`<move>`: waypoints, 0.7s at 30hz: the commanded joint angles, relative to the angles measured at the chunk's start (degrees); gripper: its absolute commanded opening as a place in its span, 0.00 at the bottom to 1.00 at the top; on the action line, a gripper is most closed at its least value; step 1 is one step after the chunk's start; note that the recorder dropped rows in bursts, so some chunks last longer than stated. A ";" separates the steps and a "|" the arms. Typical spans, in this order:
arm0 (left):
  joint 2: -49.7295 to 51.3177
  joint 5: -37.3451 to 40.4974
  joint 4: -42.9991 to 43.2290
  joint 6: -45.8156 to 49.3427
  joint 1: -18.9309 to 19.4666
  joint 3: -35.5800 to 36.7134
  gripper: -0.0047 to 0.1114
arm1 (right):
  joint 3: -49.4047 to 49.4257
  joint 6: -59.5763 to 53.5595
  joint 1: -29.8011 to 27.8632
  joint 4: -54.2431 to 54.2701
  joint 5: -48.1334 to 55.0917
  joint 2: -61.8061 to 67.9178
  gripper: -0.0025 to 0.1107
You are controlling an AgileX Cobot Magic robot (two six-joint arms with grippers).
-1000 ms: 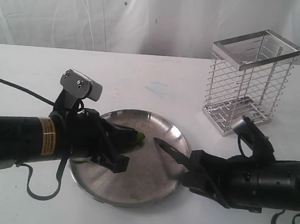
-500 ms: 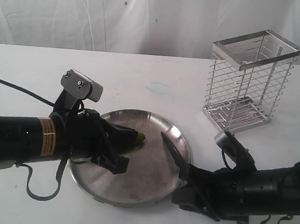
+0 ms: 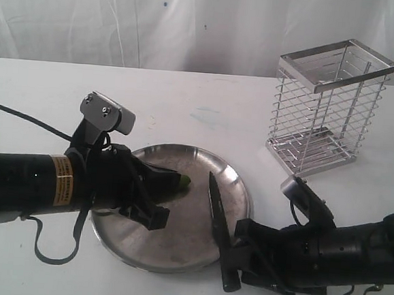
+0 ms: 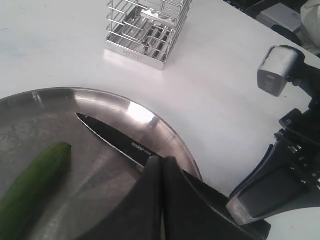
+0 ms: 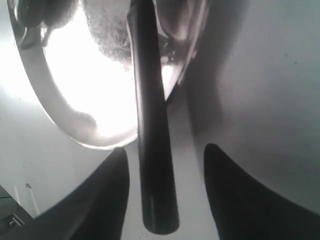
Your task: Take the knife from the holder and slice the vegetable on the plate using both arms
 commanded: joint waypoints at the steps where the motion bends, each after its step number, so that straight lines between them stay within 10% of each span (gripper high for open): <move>1: -0.71 0.13 4.40 -1.54 0.23 -0.18 0.04 | -1.72 -0.17 -0.06 -1.95 0.11 -0.04 0.42; 10: -0.60 1.56 5.05 -1.07 0.23 -0.18 0.04 | -16.30 32.18 -6.62 -41.59 11.64 -0.04 0.42; 21: -0.60 0.81 6.20 -0.67 0.23 -0.18 0.04 | -17.03 29.15 -7.62 -44.79 17.34 2.63 0.42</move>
